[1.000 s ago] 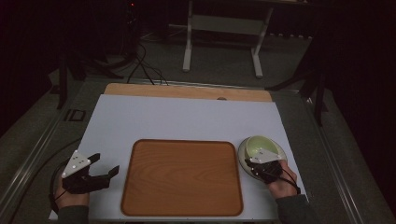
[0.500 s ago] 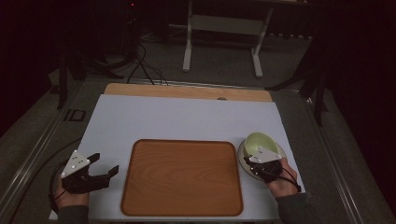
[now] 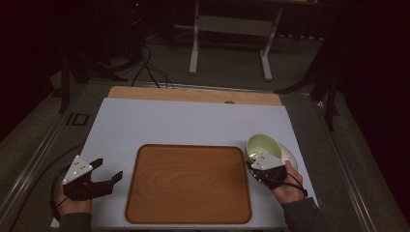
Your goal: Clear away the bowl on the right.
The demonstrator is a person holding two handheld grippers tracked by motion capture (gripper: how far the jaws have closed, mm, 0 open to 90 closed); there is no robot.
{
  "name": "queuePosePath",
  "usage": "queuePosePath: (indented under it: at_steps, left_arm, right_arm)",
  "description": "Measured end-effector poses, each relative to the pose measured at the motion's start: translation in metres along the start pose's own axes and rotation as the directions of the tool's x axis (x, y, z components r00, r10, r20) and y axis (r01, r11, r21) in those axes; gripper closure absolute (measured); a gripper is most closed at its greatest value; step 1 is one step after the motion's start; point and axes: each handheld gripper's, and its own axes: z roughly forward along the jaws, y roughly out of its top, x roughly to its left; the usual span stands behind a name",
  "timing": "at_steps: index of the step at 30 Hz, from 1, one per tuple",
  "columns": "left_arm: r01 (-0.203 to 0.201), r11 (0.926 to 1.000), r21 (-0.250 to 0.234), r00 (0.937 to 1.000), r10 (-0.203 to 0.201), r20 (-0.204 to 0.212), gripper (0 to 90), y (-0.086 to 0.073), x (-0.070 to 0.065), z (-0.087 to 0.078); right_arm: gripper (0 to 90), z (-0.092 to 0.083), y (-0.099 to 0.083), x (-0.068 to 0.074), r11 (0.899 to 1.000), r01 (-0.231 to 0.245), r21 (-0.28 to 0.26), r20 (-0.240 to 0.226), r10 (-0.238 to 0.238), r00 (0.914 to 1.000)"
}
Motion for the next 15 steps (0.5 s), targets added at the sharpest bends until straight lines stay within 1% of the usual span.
queuePosePath:
  at_steps: [7,15]
  left_arm:
    - [-0.004,1.0,0.002,1.0,0.004,0.002,15.2,0.0,0.0,0.0]
    - [-0.005,1.0,0.0,1.0,0.005,-0.002,15.2,0.0,0.0,0.0]
  right_arm:
    - [82.6,0.0,0.009,0.005,1.0,0.028,-0.014,-0.007,-0.028,0.9996]
    - [82.5,0.005,0.018,0.013,0.998,0.058,-0.021,-0.028,-0.059,0.9979]
